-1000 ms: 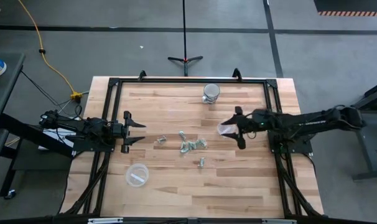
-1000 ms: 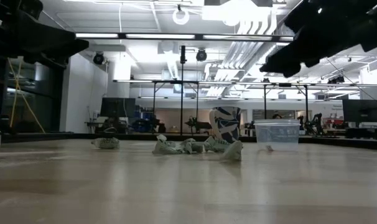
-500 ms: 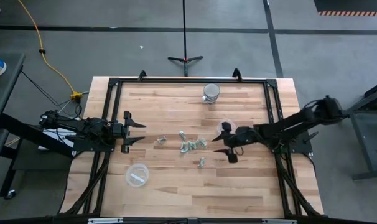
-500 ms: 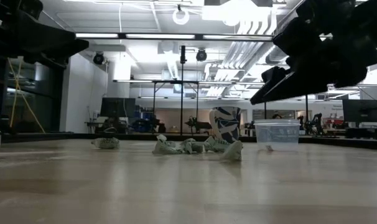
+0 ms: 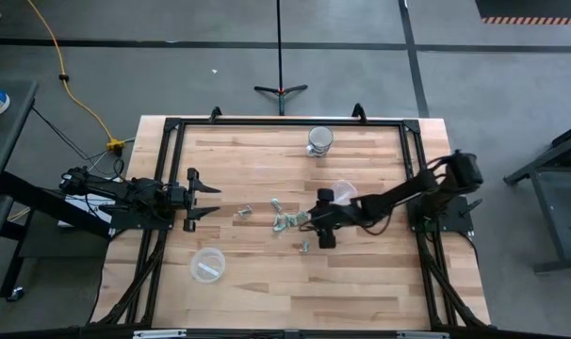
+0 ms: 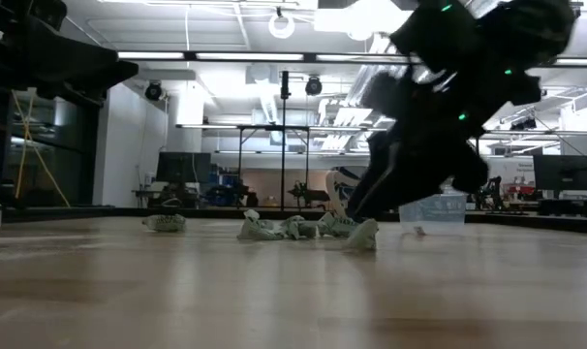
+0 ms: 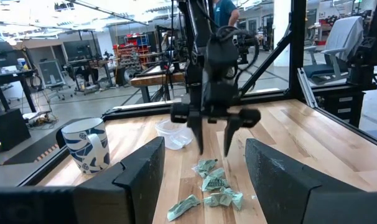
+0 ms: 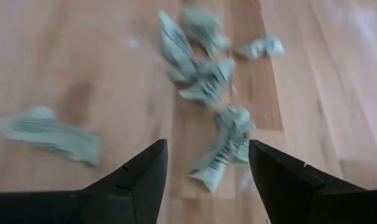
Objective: Pick and place Stevia / Truvia into bins
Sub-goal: Put the stevia packet into the square transparent container
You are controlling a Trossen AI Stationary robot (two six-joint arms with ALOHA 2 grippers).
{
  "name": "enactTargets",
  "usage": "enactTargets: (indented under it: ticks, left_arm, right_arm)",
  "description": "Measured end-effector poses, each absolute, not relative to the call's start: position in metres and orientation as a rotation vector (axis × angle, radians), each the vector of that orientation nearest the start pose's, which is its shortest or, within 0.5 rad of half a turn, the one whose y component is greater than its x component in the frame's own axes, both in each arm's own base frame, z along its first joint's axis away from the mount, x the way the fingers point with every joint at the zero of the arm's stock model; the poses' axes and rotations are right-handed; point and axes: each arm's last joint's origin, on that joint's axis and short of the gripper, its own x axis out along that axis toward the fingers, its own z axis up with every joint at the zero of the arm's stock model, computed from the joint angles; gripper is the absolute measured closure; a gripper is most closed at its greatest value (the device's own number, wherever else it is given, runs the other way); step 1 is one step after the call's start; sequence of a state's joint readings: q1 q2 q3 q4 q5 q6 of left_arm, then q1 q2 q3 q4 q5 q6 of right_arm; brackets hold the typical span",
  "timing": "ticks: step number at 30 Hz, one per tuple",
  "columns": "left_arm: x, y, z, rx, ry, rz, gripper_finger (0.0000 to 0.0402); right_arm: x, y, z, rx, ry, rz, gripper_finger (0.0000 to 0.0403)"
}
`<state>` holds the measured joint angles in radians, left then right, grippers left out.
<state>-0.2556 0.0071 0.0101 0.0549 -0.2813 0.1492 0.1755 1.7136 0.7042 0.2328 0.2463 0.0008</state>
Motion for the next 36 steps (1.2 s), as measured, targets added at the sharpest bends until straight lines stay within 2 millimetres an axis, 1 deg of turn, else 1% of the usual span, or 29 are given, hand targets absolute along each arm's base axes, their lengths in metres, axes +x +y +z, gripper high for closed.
enactTargets:
  ticks: [4,8,18,24,31,36]
  left_arm:
    - [0.095,-0.017,0.172,0.134,-0.054,0.030,0.0144]
    - [0.095,-0.017,0.172,0.134,-0.054,0.030,0.0144]
    - [0.095,-0.017,0.172,0.134,-0.054,0.030,0.0144]
    - [0.095,-0.017,0.172,0.134,-0.054,0.030,0.0144]
    - [0.095,-0.017,0.172,0.134,-0.054,0.030,0.0144]
    - [0.095,-0.017,0.172,0.134,-0.054,0.030,0.0144]
  right_arm:
    - [0.316,0.043,0.117,-0.127,0.852,-0.115,0.0186]
    - [0.321,0.040,0.116,-0.103,0.903,-0.143,0.0191]
    - [0.319,0.039,0.115,-0.070,0.935,-0.172,0.0220]
    - [0.317,0.038,0.114,-0.017,0.950,-0.203,0.0233]
    - [0.317,0.038,0.114,-0.009,0.954,-0.206,0.0244]
    - [0.316,0.038,0.113,-0.005,0.959,-0.203,0.0261]
